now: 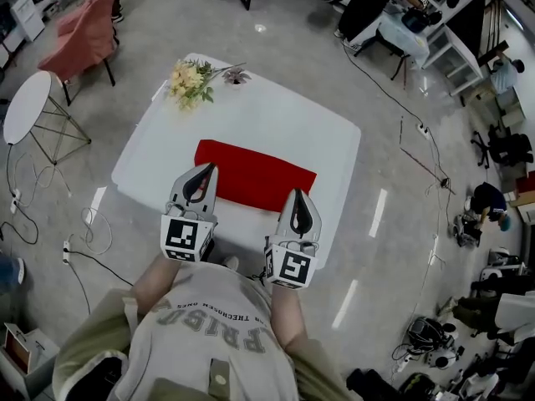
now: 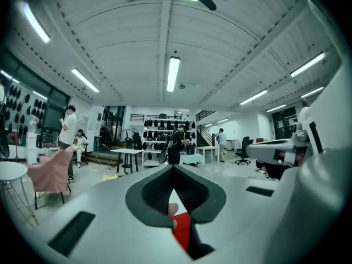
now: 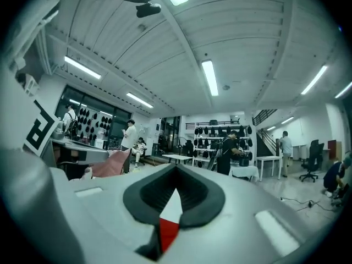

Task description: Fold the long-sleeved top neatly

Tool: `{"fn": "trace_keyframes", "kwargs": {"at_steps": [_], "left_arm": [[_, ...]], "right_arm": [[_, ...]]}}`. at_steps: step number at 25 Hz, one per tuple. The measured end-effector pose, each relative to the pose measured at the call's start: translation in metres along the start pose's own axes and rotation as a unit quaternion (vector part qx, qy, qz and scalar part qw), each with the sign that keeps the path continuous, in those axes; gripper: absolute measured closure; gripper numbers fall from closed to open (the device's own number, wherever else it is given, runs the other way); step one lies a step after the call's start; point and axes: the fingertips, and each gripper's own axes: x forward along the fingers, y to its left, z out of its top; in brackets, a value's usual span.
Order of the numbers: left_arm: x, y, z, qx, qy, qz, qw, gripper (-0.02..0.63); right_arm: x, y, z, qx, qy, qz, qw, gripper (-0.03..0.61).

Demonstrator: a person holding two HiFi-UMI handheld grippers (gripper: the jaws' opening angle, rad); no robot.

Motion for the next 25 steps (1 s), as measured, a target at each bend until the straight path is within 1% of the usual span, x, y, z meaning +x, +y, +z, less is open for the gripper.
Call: {"fn": "trace_keyframes", "kwargs": {"at_steps": [4,7,10,13,18,20,23,25], "left_arm": [[-0.005,-0.013,0.013,0.019,-0.018,-0.008,0.9996,0.603],[-0.006,-0.017,0.016,0.023,-0.024,-0.013,0.9994,0.603],[-0.008,-0.019,0.019,0.022,-0.032,-0.015,0.9991,0.603],[-0.01,-0.02,0.023,0.026,-0.037,-0.015,0.9989,0.603],[-0.012,-0.025,0.023,0.032,-0.04,-0.022,0.9984,0.603],[-0.012,-0.026,0.025,0.035,-0.045,-0.025,0.9981,0.603],[-0.011,-0.027,0.023,0.036,-0.041,-0.029,0.9981,0.603],[-0.011,-0.031,0.027,0.039,-0.051,-0.035,0.9973,0.603]], "right_arm": [[-0.005,0.007,0.01,-0.012,-0.013,0.011,1.0,0.577],[-0.007,0.013,0.017,-0.019,-0.024,0.02,0.999,0.577],[-0.01,0.018,0.026,-0.038,-0.033,0.028,0.998,0.577],[-0.008,0.02,0.033,-0.056,-0.036,0.023,0.998,0.577],[-0.006,0.023,0.031,-0.038,-0.046,0.009,0.998,0.58],[-0.007,0.026,0.036,-0.044,-0.052,0.012,0.998,0.579],[-0.006,0.029,0.039,-0.043,-0.054,0.015,0.998,0.58],[-0.006,0.029,0.041,-0.041,-0.055,0.017,0.998,0.579]]}}
